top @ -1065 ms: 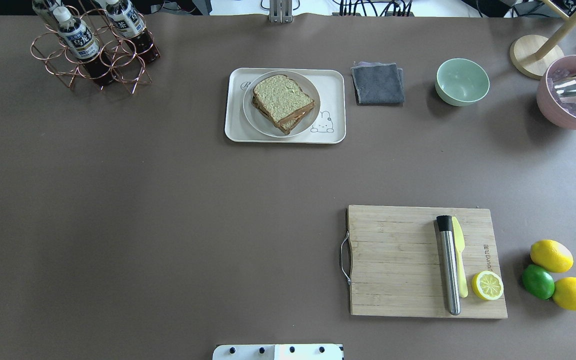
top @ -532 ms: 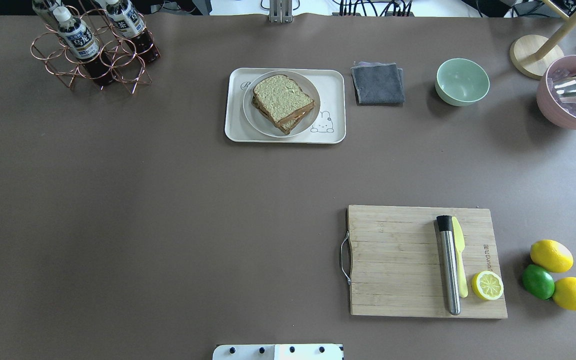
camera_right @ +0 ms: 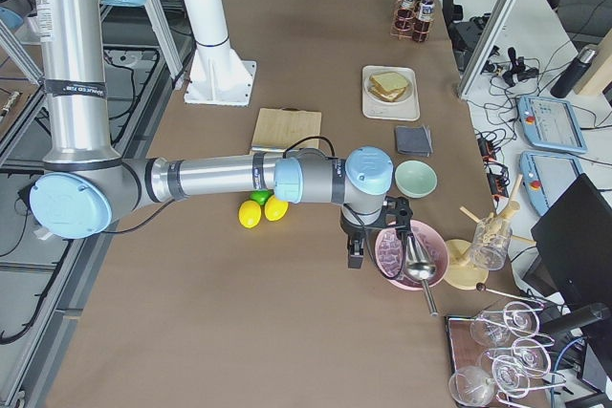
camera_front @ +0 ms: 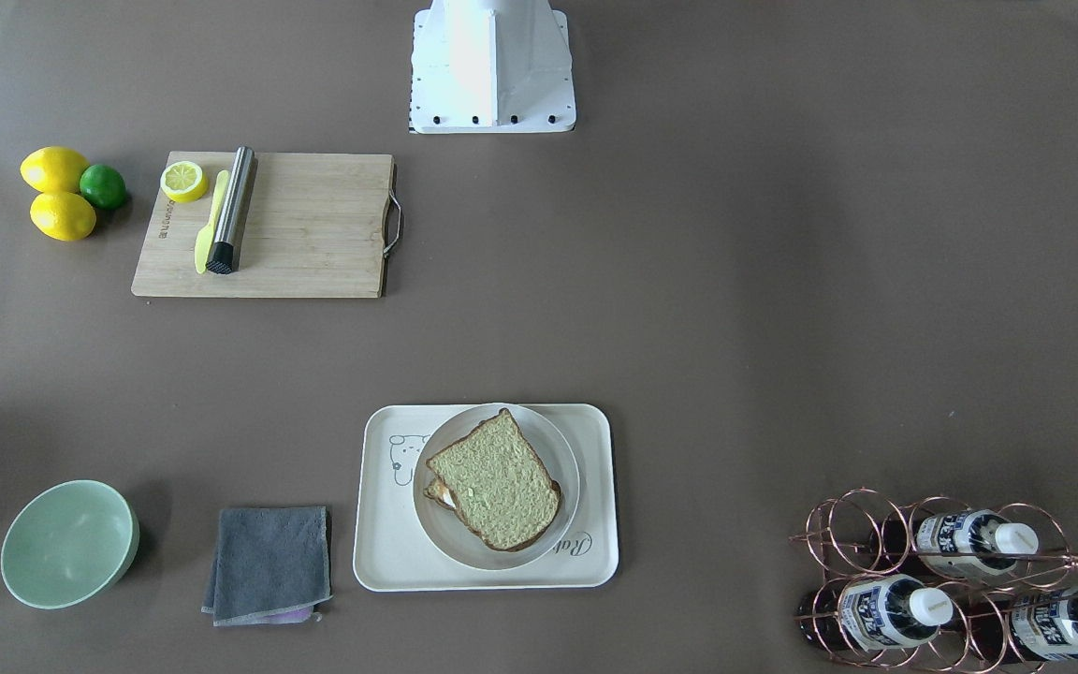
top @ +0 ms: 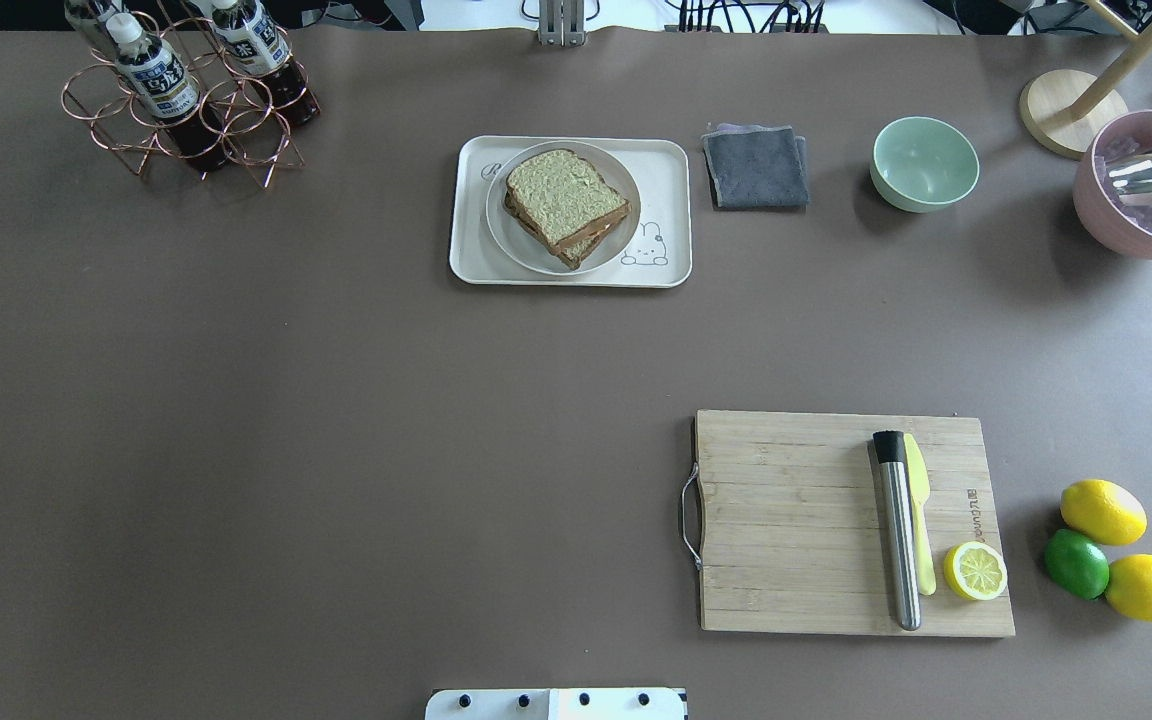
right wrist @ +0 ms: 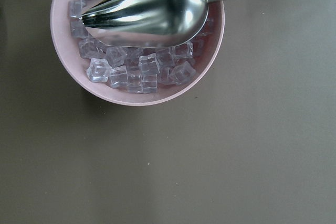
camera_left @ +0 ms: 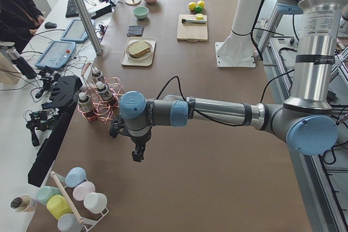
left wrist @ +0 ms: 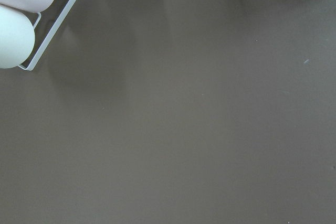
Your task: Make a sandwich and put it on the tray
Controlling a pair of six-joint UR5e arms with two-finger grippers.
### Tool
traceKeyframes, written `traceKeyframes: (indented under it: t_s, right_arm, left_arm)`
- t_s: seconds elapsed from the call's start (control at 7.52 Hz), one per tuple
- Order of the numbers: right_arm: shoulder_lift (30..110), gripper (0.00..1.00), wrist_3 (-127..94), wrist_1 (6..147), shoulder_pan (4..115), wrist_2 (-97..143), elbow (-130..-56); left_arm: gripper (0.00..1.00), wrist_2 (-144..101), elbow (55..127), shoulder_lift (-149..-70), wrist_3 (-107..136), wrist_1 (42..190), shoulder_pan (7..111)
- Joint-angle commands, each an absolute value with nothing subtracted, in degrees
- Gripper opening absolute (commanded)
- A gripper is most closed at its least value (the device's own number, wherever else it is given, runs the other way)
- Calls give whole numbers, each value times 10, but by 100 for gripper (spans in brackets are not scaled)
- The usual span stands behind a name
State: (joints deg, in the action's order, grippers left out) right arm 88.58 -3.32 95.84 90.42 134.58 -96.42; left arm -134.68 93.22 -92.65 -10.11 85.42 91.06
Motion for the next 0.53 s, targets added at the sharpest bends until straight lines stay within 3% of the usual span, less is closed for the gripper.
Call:
traceKeyframes:
  t_s: [0.0, 0.4]
  right_arm:
    - [884, 100, -71, 956, 877, 1345, -974]
    - [883, 100, -73, 956, 875, 1344, -973]
  left_arm:
    - [98, -1346, 933, -925, -101, 854, 911]
    - [98, -1347, 932, -926, -100, 856, 910]
